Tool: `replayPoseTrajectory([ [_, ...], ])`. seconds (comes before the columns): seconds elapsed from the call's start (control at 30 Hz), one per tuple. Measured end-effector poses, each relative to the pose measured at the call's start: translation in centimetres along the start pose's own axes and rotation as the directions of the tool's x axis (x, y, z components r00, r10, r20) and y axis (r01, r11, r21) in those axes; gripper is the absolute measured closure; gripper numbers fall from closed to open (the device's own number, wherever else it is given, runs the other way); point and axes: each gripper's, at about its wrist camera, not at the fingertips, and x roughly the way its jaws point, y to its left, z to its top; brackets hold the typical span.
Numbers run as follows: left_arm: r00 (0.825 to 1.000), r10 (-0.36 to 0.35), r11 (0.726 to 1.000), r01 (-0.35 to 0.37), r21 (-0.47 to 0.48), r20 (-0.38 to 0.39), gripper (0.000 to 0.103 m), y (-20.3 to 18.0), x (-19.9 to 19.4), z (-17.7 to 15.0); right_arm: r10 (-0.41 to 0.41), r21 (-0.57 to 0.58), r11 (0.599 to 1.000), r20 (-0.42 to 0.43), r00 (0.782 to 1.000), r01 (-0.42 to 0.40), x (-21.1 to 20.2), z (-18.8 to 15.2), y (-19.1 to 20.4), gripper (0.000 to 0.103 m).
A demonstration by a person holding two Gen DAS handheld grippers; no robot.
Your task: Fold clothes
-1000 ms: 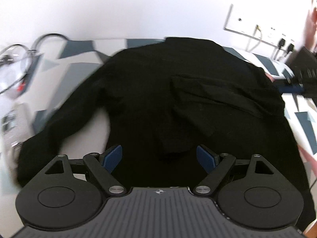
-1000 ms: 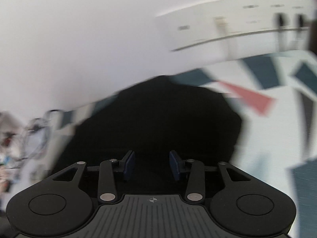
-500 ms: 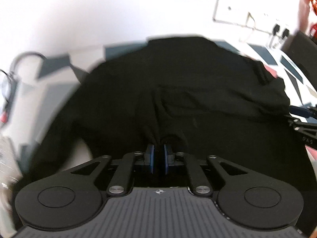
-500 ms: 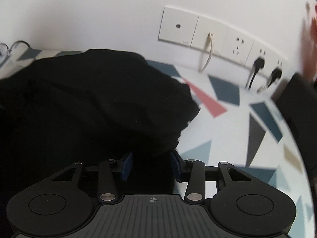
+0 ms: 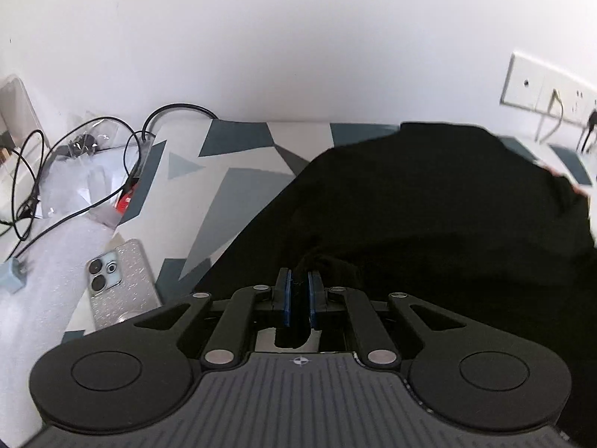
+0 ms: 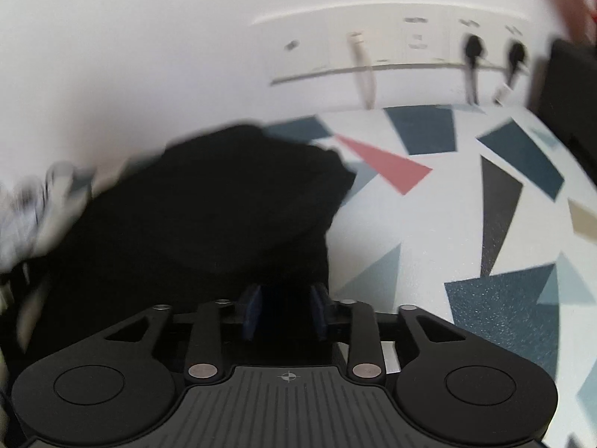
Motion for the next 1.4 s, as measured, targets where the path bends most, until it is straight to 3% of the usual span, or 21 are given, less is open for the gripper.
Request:
replayPoseTrajectory([
  [0.13, 1.000, 0.013, 1.000, -0.013, 0.008, -0.001, 0.094, 0.0, -0.2, -0.7, 0.008, 0.259, 0.966, 0.041, 0.999, -0.018, 2.3, 3.0, -3.0, 0.066],
  [0.27, 1.000, 0.022, 1.000, -0.022, 0.022, 0.010, 0.094, -0.1, -0.5, -1.1, -0.079, 0.225, 0.972, 0.029, 0.996, 0.070, 6.2, 5.2, -2.5, 0.069],
  [0.3, 1.000, 0.022, 0.999, -0.023, 0.028, 0.019, 0.094, -0.2, -0.6, -1.1, -0.085, 0.212, 0.974, 0.018, 0.996, 0.080, 7.0, 5.6, -2.3, 0.073],
  [0.33, 0.999, 0.023, 0.999, -0.024, 0.033, 0.028, 0.094, -0.2, -0.7, -1.0, -0.085, 0.207, 0.975, 0.004, 0.996, 0.083, 7.7, 6.0, -2.2, 0.095],
  [0.4, 0.998, 0.024, 0.999, -0.026, 0.033, 0.050, 0.094, -0.1, -1.1, -0.5, -0.098, 0.217, 0.972, 0.006, 0.995, 0.094, 8.0, 6.8, -2.0, 0.098],
  [0.63, 0.993, 0.079, 0.997, -0.080, 0.013, 0.090, 0.093, 0.9, 1.2, 3.2, 0.018, 0.386, 0.919, 0.159, 0.987, -0.079, 8.8, 9.7, -2.8, 0.098],
  [0.7, 0.997, 0.066, 0.995, -0.068, 0.073, 0.031, 0.089, 0.8, 3.1, 3.7, 0.007, 0.363, 0.929, 0.165, 0.986, -0.067, 10.0, 10.4, -2.3, 0.092],
  [0.77, 0.997, 0.080, 0.989, -0.077, 0.126, -0.021, 0.080, 0.8, 4.7, 3.6, -0.046, 0.321, 0.947, 0.164, 0.985, -0.010, 10.5, 10.9, -1.6, 0.062],
  [0.8, 0.995, 0.092, 0.985, -0.086, 0.148, -0.036, 0.074, 0.9, 5.3, 3.6, -0.058, 0.305, 0.952, 0.163, 0.985, 0.006, 10.5, 11.0, -1.3, 0.058],
  [0.93, 0.993, 0.104, 0.989, -0.097, 0.113, -0.056, 0.064, 2.1, 5.3, 3.1, -0.035, 0.189, 0.982, 0.135, 0.990, 0.009, 8.6, 10.1, -0.3, 0.059],
  [1.1, 0.992, 0.071, 0.992, -0.059, 0.112, -0.104, 0.044, 1.6, 4.8, 1.5, -0.056, -0.048, 0.997, 0.003, 0.998, 0.056, 6.9, 4.7, 0.8, 0.059],
  [1.17, 0.991, 0.062, 0.992, -0.048, 0.117, -0.122, 0.044, 1.3, 4.7, 0.8, -0.077, -0.123, 0.990, -0.046, 0.996, 0.071, 7.2, 2.5, 1.2, 0.060],
  [1.23, 0.989, 0.053, 0.992, -0.036, 0.121, -0.140, 0.045, 1.0, 4.5, 0.1, -0.090, -0.170, 0.982, -0.035, 0.995, 0.083, 7.1, 1.1, 1.7, 0.063],
  [1.33, 0.985, 0.040, 0.992, -0.019, 0.127, -0.167, 0.050, 0.5, 4.4, -0.9, -0.110, -0.169, 0.980, -0.017, 0.994, 0.105, 6.8, 0.5, 1.9, 0.098],
  [1.37, 0.984, 0.036, 0.992, -0.013, 0.129, -0.176, 0.057, 0.3, 4.3, -1.3, -0.116, -0.160, 0.981, -0.014, 0.993, 0.112, 6.6, 0.4, 1.8, 0.099],
  [1.4, 0.982, 0.032, 0.991, -0.007, 0.131, -0.185, 0.072, 0.2, 4.2, -1.6, -0.121, -0.150, 0.982, -0.011, 0.993, 0.118, 6.3, 0.3, 1.7, 0.099],
])
